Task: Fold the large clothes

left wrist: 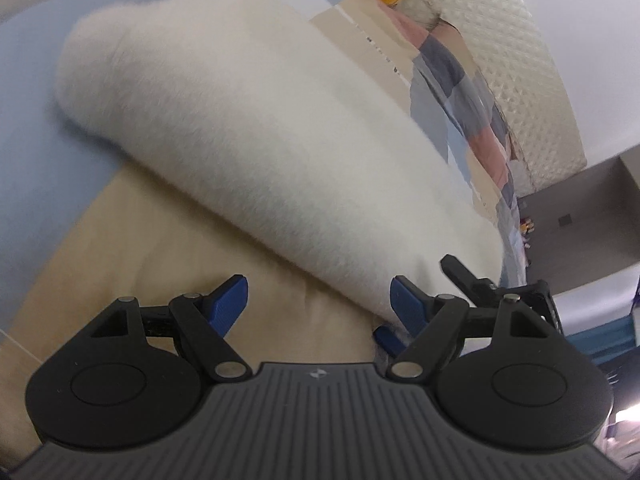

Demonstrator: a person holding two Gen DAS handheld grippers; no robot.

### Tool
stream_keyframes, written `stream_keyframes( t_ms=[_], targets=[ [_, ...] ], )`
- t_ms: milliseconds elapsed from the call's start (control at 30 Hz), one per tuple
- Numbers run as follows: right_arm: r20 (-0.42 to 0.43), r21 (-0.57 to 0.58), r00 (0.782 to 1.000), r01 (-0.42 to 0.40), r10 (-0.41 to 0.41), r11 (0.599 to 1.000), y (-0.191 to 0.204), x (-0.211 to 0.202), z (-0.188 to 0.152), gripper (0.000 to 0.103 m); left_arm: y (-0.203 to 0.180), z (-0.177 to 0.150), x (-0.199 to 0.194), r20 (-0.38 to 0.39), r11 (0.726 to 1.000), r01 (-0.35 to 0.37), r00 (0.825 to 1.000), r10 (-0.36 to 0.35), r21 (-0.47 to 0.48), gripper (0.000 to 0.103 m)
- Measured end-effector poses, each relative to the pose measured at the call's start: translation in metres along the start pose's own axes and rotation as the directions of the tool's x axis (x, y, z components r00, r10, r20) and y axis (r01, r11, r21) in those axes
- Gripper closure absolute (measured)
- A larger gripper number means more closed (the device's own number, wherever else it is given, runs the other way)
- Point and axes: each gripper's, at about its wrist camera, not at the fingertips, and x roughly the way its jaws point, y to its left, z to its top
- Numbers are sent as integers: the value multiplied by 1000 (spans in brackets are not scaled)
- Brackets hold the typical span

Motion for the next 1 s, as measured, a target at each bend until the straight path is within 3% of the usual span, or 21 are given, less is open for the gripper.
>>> stream_keyframes(
  t_ms=[267, 433, 600, 867, 1000],
  targets=[
    [27, 69, 999, -21, 19, 997, -15, 12, 15, 10, 14, 5, 7, 3, 996, 24, 1000, -24, -91, 16],
    [108, 164, 993, -69, 52, 984, -31, 13, 24, 11, 30, 15, 15, -3, 979, 72, 997, -74, -193, 9],
    [154, 202, 985, -106, 75, 974, -35, 11, 26, 10, 36, 25, 21, 21, 966, 71, 997, -68, -249, 8],
    [203, 196, 975, -135, 95, 971, -28, 4, 27, 10, 58, 38, 28, 57, 901, 116, 993, -101, -418, 8],
    [241, 192, 963, -171, 122, 967, -28, -5, 26, 10, 57, 50, 26, 95, 899, 126, 991, -95, -420, 8]
  ],
)
